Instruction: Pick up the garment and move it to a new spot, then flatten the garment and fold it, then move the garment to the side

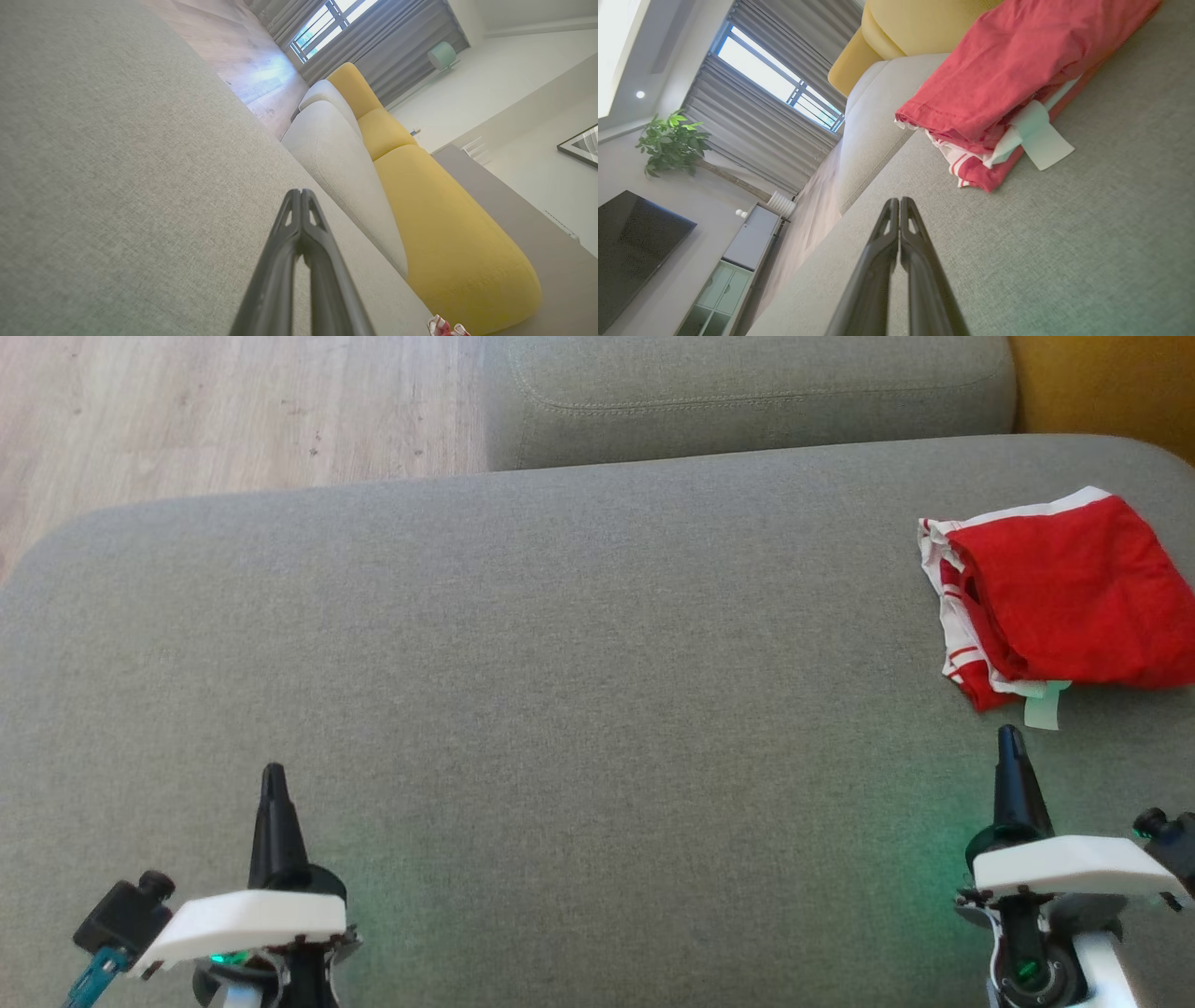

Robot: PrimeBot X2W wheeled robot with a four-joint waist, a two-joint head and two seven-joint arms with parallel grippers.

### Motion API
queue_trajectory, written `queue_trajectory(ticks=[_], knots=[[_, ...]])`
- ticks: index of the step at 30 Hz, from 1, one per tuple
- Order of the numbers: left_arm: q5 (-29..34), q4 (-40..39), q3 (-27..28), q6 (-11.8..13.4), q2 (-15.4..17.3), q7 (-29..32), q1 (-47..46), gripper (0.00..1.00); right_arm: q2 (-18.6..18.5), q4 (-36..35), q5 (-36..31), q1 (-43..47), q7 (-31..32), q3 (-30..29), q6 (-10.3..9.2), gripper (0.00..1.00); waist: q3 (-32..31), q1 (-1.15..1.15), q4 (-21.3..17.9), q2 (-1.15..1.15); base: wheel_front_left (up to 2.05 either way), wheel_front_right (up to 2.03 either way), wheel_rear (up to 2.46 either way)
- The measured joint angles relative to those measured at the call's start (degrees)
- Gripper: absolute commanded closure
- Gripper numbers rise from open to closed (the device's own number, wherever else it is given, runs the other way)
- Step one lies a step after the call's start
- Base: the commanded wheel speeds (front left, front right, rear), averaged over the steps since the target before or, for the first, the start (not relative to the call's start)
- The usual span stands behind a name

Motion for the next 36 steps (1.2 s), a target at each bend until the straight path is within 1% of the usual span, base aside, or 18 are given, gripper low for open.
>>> queue_trajectory(ticks=[23, 36], knots=[[-12.99, 0.0, 2.22, 0.0, 0.08, 3.96, -0.01, 1.0, 0.0, -1.3, 14.5, 0.01, 3.87, -1.74, 0.0, 1.0, -0.88, 0.0, -0.22, 0.0, 0.0, 0.0, 0.0], [-19.26, 0.0, 3.09, 0.0, 0.11, 6.04, -0.01, 1.0, 0.0, -1.9, 21.65, 0.01, 5.8, -2.54, 0.0, 1.0, -1.32, 0.0, -0.33, 0.0, 0.0, 0.0, 0.0]])
